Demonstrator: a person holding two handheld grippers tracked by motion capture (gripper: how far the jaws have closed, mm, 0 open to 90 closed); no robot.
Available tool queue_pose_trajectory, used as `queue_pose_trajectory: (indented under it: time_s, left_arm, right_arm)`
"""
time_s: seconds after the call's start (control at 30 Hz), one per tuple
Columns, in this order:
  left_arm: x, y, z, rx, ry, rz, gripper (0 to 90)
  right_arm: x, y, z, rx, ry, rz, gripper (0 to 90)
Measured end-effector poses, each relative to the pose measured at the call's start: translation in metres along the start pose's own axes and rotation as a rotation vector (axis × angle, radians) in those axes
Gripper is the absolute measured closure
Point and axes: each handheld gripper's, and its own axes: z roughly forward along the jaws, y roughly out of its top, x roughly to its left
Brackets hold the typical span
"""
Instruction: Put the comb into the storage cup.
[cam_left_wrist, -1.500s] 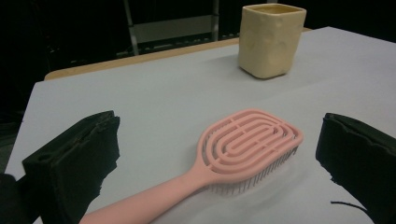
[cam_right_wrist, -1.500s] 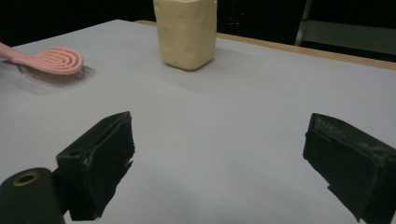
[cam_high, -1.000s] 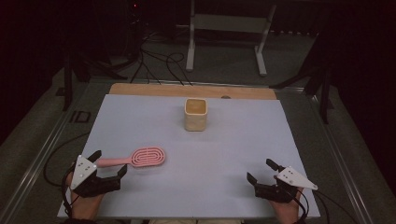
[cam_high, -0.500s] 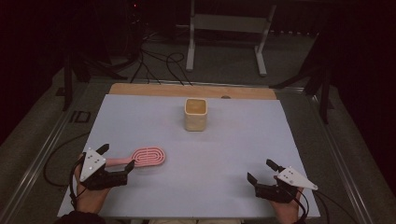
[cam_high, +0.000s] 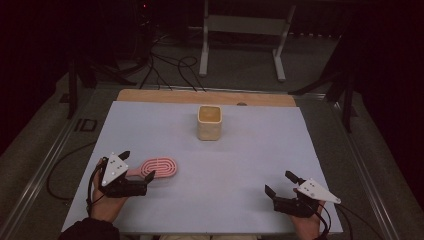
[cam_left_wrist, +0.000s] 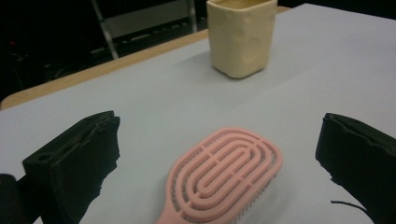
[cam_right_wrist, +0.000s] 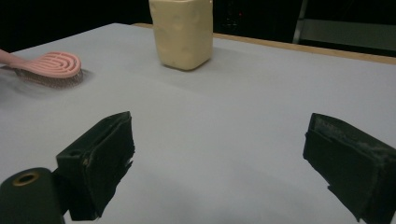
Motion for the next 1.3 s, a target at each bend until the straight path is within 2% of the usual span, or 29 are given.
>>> queue_pose_trajectory:
  time_s: [0.33,0.5,0.53,0.6,0.83,0.9,1.3]
  left_arm:
    - [-0.008,0.001,0.016,0.049,-0.064,-0.027,5.7]
    - [-0.014,0.002,0.02,0.056,-0.057,-0.009,15.5]
    - [-0.017,0.002,0.023,0.07,-0.059,0.007,15.5]
    - [-0.019,0.001,0.024,0.078,-0.063,0.009,23.4]
    - [-0.02,-0.004,0.029,0.105,-0.131,0.007,52.6]
    - [-0.02,-0.006,0.031,0.116,-0.137,0.006,59.4]
    - [-0.022,-0.019,0.038,0.194,-0.149,0.024,81.5]
  right_arm:
    - [0.0,0.0,0.0,0.001,0.0,0.003,8.4]
    - [0.0,0.0,-0.001,0.001,-0.001,0.003,8.4]
    - [0.0,0.0,-0.001,0.001,0.002,0.003,8.4]
    - [0.001,0.0,0.0,0.003,0.0,0.0,8.4]
    - [0.001,0.0,0.0,0.0,0.003,0.0,8.5]
    - [0.001,0.0,0.0,0.003,0.002,-0.003,8.4]
    - [0.001,0.0,0.0,0.002,0.008,-0.006,8.4]
